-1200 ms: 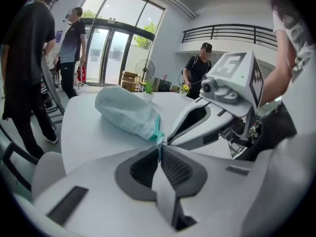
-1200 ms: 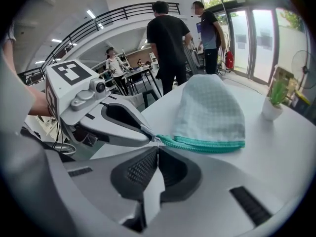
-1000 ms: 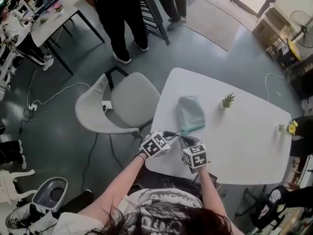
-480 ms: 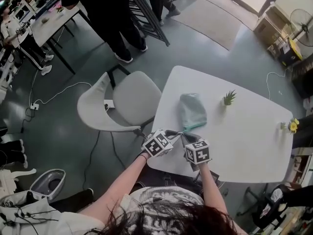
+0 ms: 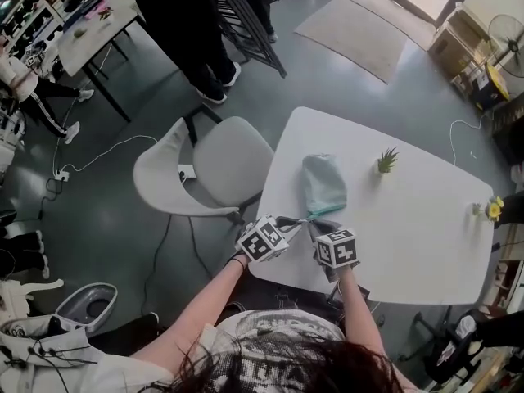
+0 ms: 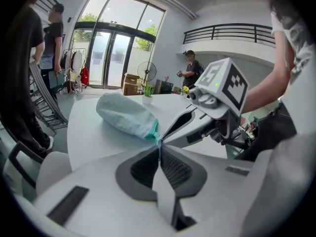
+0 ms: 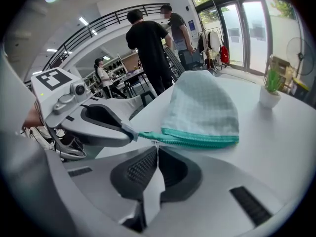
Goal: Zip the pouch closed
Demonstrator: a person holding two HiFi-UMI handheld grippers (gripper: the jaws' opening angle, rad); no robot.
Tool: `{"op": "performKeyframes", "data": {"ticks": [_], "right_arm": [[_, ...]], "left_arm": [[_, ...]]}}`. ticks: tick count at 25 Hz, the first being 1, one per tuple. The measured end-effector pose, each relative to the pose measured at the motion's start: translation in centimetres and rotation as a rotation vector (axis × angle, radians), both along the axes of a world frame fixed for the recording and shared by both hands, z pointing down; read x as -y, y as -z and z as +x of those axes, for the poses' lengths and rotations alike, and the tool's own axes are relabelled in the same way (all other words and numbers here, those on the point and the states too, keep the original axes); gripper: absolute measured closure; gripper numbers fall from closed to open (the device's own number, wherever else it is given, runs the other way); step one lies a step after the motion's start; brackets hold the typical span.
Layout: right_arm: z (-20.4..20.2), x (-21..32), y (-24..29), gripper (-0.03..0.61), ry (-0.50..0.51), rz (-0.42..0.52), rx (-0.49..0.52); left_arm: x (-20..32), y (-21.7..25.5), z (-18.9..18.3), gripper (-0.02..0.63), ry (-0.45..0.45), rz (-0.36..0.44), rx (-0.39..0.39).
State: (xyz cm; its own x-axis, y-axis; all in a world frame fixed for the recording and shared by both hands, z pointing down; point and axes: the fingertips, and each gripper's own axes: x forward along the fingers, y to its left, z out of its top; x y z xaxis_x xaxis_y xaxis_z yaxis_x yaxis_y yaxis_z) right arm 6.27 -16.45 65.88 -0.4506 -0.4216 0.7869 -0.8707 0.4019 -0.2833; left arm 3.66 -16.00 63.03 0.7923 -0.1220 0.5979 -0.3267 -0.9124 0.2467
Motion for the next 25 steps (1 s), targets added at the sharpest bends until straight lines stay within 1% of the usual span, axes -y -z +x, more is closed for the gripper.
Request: {"op": "performKeyframes", "data": {"ticks": [6,8,12,15,20,25], "right_arm": [[-0.1,0.1,0.0,0.565,0.011,0.004,-0.003],[0.4,0.2,-0.2,0.566,0.008,0.003,-0.023],[1.3,0.6,-0.4,0.565,0.008,-0.001,-0.038],[2.1,0.6,-0.6,0.569,0.007,-0.001,-0.076],[3.9,0.8,-0.4,0.564,-0.005,-0.005,-0.092],[4.4,1.0,-0.7,0.558,-0.001,-0.006,-0.104]], "left_arm": [[-0.2,0.5,-0.2,0.594,0.011,0.021,0.009],[-0.2,0.8,-0.4,0.594,0.009,0.034,0.011],[-0.1,1.0,-0.5,0.594,0.01,0.034,0.008],[-0.2,0.9,-0.8,0.594,0.03,0.036,0.007],[-0.3,1.4,-0.9,0.594,0.026,0.053,0.005],[-0.1,1.6,-0.8,0.594,0.025,0.057,-0.003]]}}
